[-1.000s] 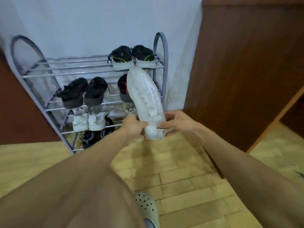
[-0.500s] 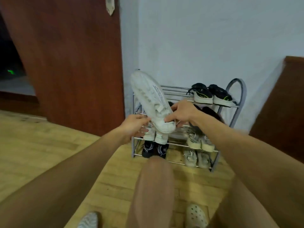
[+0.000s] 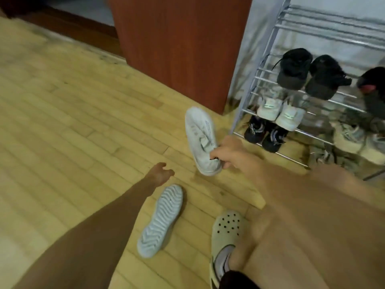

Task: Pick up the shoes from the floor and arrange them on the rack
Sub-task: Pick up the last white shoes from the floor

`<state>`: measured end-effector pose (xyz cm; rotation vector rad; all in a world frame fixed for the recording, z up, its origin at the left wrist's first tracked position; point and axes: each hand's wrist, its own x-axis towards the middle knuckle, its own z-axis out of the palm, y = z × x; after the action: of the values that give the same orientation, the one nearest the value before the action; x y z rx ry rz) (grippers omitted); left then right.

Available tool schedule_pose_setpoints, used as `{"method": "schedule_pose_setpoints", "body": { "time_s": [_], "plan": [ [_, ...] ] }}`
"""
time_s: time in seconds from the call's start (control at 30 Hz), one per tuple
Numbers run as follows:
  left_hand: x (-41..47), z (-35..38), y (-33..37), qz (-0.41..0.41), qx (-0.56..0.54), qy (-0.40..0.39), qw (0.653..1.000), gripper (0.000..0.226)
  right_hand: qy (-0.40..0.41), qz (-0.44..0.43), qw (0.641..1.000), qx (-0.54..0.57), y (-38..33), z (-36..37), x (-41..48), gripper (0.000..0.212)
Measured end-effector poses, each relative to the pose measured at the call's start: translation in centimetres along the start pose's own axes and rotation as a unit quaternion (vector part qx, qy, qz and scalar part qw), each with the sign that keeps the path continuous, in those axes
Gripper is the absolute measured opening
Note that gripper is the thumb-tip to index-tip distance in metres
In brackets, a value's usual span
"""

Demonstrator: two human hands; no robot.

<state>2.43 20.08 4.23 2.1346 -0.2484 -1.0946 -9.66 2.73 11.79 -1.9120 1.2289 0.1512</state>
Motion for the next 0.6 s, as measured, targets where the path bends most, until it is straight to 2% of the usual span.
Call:
{"method": "schedule_pose_setpoints", "body": {
  "time_s": [0.17,0.33,0.47,0.53,0.6],
  "plan": [
    [2.5,1.6,-7.5,-0.09,0.077,-0.001,0.993,0.067,-0.077,0.019,0.996,-0.044,3.7,4.9,2.3,0.022],
    [4.1,3.6,-12.9,-0.146,0.174,-0.002,0.974,0.075,-0.107,0.06,0.991,-0.047,7.7,6.8,4.3,0.031],
    [4.7,4.9,-13.8,-0.17,0.192,-0.003,0.967,0.078,-0.096,0.08,0.992,-0.02,8.5,7.1,5.4,0.03],
    [4.8,5.4,-13.6,-0.18,0.189,0.022,0.965,0.078,-0.09,0.084,0.992,0.002,8.2,7.1,5.6,0.035],
    [4.9,5.6,-13.4,-0.183,0.186,0.013,0.965,0.076,-0.084,0.08,0.993,0.028,7.6,7.0,5.7,0.04]
  ]
}}
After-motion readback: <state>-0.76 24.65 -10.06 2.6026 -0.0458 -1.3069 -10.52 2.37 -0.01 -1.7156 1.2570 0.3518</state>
